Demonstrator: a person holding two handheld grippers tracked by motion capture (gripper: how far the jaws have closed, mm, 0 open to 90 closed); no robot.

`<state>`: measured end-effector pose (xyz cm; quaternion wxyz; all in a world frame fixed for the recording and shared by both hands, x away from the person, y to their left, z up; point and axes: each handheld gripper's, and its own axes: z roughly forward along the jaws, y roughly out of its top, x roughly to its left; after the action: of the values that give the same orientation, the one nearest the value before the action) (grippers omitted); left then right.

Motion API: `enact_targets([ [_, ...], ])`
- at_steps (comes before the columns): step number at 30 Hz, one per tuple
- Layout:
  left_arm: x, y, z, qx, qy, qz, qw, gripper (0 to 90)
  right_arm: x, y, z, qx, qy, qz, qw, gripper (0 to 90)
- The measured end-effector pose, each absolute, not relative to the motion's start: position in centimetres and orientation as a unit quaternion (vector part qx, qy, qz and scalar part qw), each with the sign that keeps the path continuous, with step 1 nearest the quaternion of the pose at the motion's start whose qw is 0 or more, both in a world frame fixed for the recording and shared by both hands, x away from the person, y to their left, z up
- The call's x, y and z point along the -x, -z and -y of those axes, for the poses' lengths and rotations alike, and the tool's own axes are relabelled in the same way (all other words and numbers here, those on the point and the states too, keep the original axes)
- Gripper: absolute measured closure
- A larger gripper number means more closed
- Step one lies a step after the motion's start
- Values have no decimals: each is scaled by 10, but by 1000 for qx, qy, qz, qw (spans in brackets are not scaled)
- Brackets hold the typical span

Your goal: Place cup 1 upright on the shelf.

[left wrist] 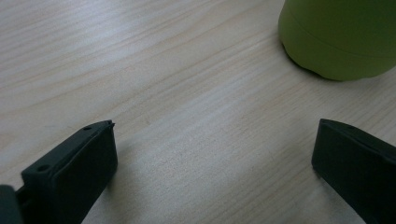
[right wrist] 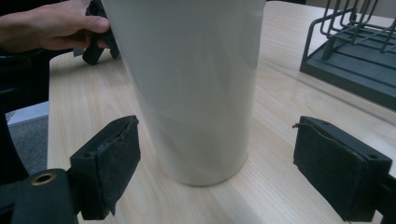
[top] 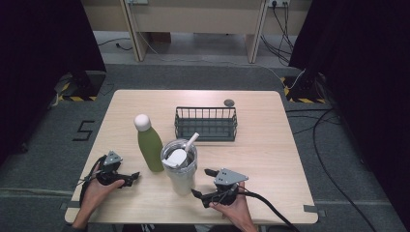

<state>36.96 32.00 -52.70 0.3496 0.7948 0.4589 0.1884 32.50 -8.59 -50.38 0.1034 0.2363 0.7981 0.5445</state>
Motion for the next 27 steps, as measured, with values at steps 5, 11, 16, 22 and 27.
enact_targets([
  [5, -370, 527, -320, -795, -188, -459, 350, 0, -330, 506, 74, -223, -548, -799, 102, 152],
  [11, -370, 527, -320, -795, -188, -459, 350, 0, -334, 506, 61, -205, -556, -799, 101, 153],
  [16, -370, 527, -320, -795, -188, -459, 350, 0, -337, 510, 54, -203, -561, -797, 98, 146],
  [22, -370, 527, -320, -795, -188, -459, 349, 0, -342, 513, 46, -201, -569, -791, 101, 112],
  [27, -370, 527, -320, -795, -188, -459, 350, 0, -344, 516, 40, -203, -580, -782, 101, 94],
])
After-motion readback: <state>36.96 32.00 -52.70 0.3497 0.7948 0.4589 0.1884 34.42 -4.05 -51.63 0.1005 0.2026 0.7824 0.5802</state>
